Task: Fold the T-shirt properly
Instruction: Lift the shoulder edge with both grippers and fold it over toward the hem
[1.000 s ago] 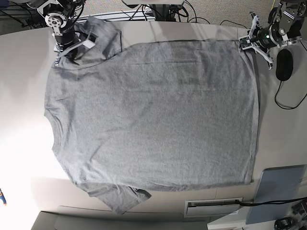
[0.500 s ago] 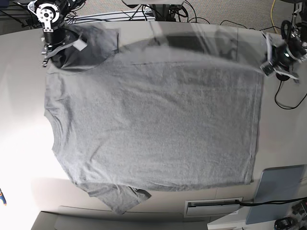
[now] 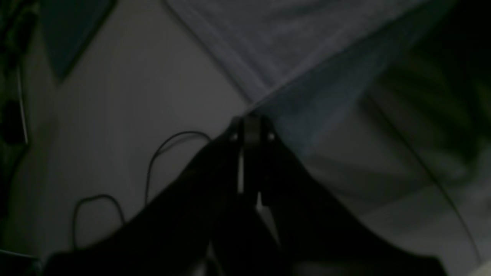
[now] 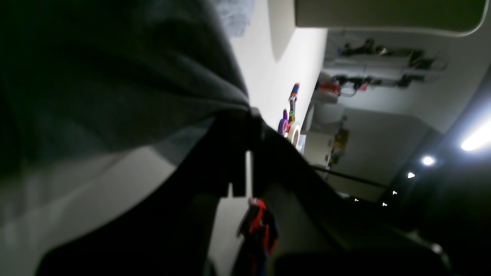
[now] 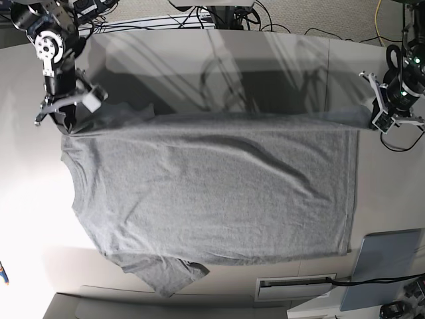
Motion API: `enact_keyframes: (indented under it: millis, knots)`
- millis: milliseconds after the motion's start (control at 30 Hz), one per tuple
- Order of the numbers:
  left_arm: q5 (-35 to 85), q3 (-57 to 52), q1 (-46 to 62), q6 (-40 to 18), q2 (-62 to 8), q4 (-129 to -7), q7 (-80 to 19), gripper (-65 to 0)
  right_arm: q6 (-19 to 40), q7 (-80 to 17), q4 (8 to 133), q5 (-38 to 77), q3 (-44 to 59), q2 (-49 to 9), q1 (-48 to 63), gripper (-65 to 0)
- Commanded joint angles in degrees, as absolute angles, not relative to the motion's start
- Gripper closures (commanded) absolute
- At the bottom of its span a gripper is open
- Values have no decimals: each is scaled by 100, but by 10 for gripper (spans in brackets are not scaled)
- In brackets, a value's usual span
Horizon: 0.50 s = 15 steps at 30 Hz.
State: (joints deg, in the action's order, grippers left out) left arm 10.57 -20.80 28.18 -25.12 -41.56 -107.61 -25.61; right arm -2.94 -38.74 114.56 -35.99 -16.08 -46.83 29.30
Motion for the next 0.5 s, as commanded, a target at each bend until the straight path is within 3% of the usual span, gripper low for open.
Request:
enact_keyframes:
  millis: [0,133,400,467]
  knots:
    - [1079,-2150,2659,-2436,-4204,-10704,-2403,0,-386,-3837,11443,-3599,-1531,-4751,2768,0]
    - [1208,-2088,2123,-2858,-3999,-10204,-2222,0,-272,-3682,11115,-3223,-1544,-4626,2274,0]
    - [958,-1050,1004,-2773,-3951,-9214,-2270,0,-215,-3642,10335,-3046,-2298,-4541,1160,0]
    - [812,-845,722,-2495,-3870,-8927,-2268,0,-217,-3647,10064,-3044,-2484,-4388,864,0]
